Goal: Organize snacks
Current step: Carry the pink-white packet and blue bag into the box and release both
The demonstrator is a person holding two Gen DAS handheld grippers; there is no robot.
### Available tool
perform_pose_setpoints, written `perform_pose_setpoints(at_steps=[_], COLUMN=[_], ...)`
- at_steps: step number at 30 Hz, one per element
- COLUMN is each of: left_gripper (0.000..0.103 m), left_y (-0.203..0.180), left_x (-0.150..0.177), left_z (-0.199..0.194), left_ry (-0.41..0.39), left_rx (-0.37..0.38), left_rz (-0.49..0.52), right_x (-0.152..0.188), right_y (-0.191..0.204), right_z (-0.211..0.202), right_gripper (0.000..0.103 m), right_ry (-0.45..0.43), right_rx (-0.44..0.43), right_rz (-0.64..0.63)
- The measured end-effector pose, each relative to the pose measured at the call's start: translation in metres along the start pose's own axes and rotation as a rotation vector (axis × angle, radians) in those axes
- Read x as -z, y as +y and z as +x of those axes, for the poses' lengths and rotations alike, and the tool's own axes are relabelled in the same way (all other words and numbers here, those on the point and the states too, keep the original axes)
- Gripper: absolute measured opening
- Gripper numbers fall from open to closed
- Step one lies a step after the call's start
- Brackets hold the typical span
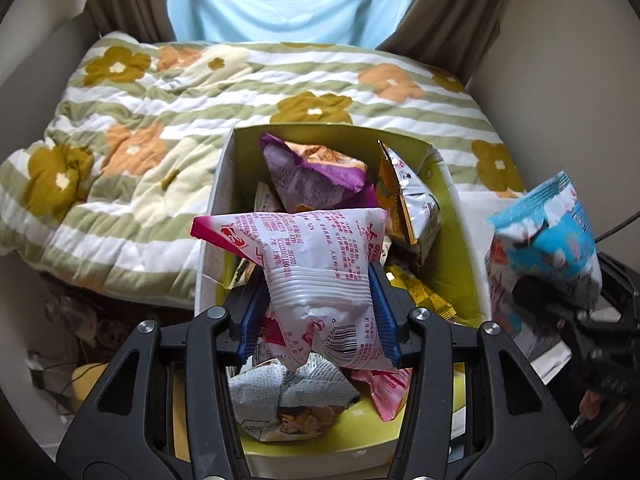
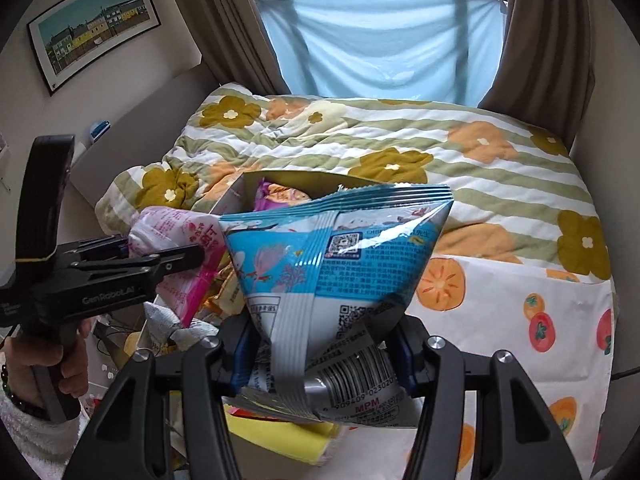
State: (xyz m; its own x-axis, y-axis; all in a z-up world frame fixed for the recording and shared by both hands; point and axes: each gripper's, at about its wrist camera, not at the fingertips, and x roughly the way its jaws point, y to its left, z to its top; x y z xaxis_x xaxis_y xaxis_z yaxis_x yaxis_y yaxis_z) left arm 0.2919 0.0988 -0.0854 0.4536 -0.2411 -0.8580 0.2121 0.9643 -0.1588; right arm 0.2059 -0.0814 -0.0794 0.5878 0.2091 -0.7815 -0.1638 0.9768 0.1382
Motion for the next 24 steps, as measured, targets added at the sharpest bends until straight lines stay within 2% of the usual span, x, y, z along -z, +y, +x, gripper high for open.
perform_pose_setpoints(at_steps=[1, 2, 3, 5, 7, 15, 20, 22, 23, 24], left_gripper=[0.046, 0.056, 0.076, 0.103, 0.103, 0.103, 0.103, 0.103, 0.103, 0.103], left_y=[0.003, 0.003, 0.004, 0.009, 0.012, 0.038, 0.047, 0.049, 0.049, 0.05], left_x=[0.001, 0.001, 0.001, 0.004, 0.008, 0.027, 0.028, 0.029, 0.03, 0.032], left_z=[0.002, 0.004, 0.005, 0.001, -0.01, -0.025, -0.031, -0.032, -0.032, -0.032], left_ry=[0.01, 0.009, 0.004, -0.027, -0.054, -0.074, -0.088, -0.091, -0.092, -0.093], left_rx=[0.001, -0.005, -0.013, -0.015, -0.013, -0.068, -0.082, -0.099, -0.107, -0.113], left_rz=[0.002, 0.002, 0.0, -0.012, -0.032, -0.087, -0.096, -0.096, -0.094, -0.091], right_x=[0.002, 0.004, 0.005, 0.007, 0.008, 0.009, 0.009, 0.011, 0.013, 0.015], right_y=[0.005, 0.007, 0.01, 0.009, 0.009, 0.026, 0.032, 0.034, 0.035, 0.035], right_z=[0.002, 0.004, 0.005, 0.005, 0.006, 0.014, 0.026, 0.03, 0.029, 0.027], right_gripper=[0.052, 0.052, 0.052, 0.052, 0.052, 0.052, 0.055, 0.072, 0.093, 0.102], right_ry=[0.01, 0.018, 0.024, 0.032, 0.036, 0.047, 0.069, 0.08, 0.073, 0.06], right_rx=[0.006, 0.013, 0.021, 0.026, 0.028, 0.038, -0.001, 0.003, 0.008, 0.018], right_rz=[-0.005, -0.008, -0.006, 0.007, 0.016, 0.007, 0.04, 0.055, 0.059, 0.063])
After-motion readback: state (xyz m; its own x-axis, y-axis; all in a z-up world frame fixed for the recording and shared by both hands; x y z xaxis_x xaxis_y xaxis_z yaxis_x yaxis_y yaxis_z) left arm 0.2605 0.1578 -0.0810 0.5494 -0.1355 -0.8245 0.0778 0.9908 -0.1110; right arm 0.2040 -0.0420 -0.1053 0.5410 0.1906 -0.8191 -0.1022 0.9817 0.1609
